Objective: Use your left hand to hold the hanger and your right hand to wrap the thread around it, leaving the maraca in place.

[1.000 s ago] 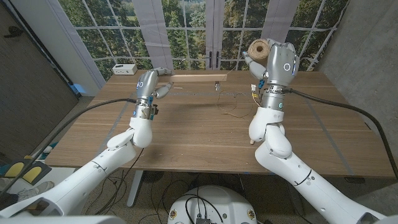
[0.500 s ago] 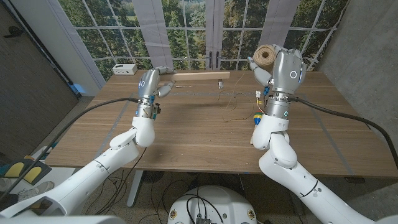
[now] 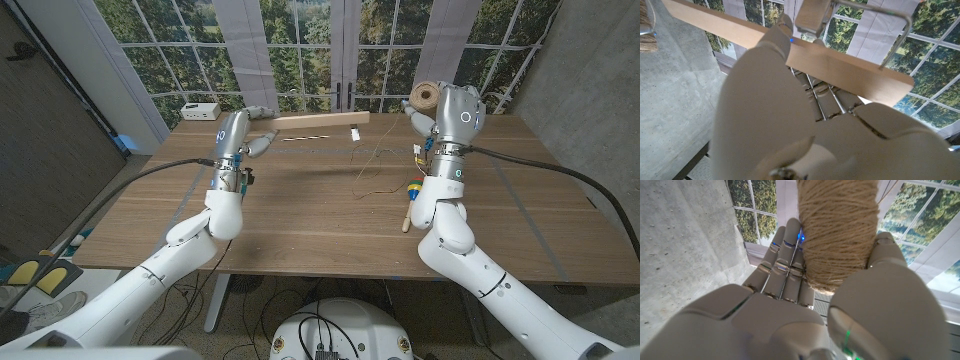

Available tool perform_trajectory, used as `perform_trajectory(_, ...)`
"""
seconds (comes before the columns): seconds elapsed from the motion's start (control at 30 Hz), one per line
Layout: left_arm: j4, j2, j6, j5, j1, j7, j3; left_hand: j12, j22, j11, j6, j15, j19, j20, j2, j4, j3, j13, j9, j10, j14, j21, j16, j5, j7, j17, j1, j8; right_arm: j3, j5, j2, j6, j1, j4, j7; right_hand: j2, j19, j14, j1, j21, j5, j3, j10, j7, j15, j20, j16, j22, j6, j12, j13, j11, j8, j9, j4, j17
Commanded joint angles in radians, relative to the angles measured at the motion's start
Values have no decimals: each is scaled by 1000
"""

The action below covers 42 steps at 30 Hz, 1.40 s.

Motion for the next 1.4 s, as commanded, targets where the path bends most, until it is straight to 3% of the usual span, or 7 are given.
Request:
perform_trajectory(0.03, -37, 3, -47, -82, 40, -83, -49, -2, 1, -3, 57, -47, -3, -124, 152, 10, 23, 3, 14, 7, 22, 9, -7, 3, 49, 1, 128, 1, -62, -36, -28, -59, 120, 83, 95, 330, -5, 38, 337, 5, 6, -2, 68, -113, -128, -120, -9, -1, 114, 24, 133, -66, -3, 1, -1, 5)
perform_trajectory(0.27, -51, 16, -34, -128, 29, -200, -54, -4, 1, -5, 54, -50, -4, -124, 152, 10, 24, 5, 17, 10, 22, 10, -8, 2, 45, 4, 128, 1, -113, -73, -41, -42, 176, 82, 132, 329, -7, 40, 338, 9, 7, -5, 69, -117, -128, -120, -14, -5, 116, 21, 133, -69, -3, 0, -1, 9)
perform_trajectory(0.83, -54, -13, -5, -108, 19, -235, -41, -10, 1, -5, 53, -51, -8, -125, 154, 9, 27, 12, 18, 9, 24, 12, -13, 1, 45, 5, 129, -2, -189, -224, -67, 103, 255, 23, 224, 331, -12, 44, 339, 19, 10, -11, 73, -116, -128, -120, -28, -16, 118, 19, 137, -73, -3, -1, 3, 16)
perform_trajectory(1.1, -60, -23, 14, -101, 16, -235, -38, -14, 1, -5, 53, -51, -9, -126, 154, 9, 28, 14, 19, 8, 23, 14, -15, 0, 44, 8, 129, -3, -180, -270, -69, 179, 236, -15, 220, 331, -14, 47, 341, 23, 11, -13, 76, -115, -128, -122, -32, -21, 119, 17, 136, -75, -2, -2, 4, 20)
perform_trajectory(1.4, -50, -44, 47, -96, -18, -248, -16, -17, 1, -6, 54, -49, -9, -126, 155, 9, 28, 17, 21, 9, 28, 17, -17, -1, 44, 8, 128, -3, -148, -343, -78, 200, 163, -85, 203, 332, -18, 53, 343, 28, 12, -16, 80, -116, -129, -122, -37, -27, 121, 15, 135, -75, -3, -3, 5, 25)
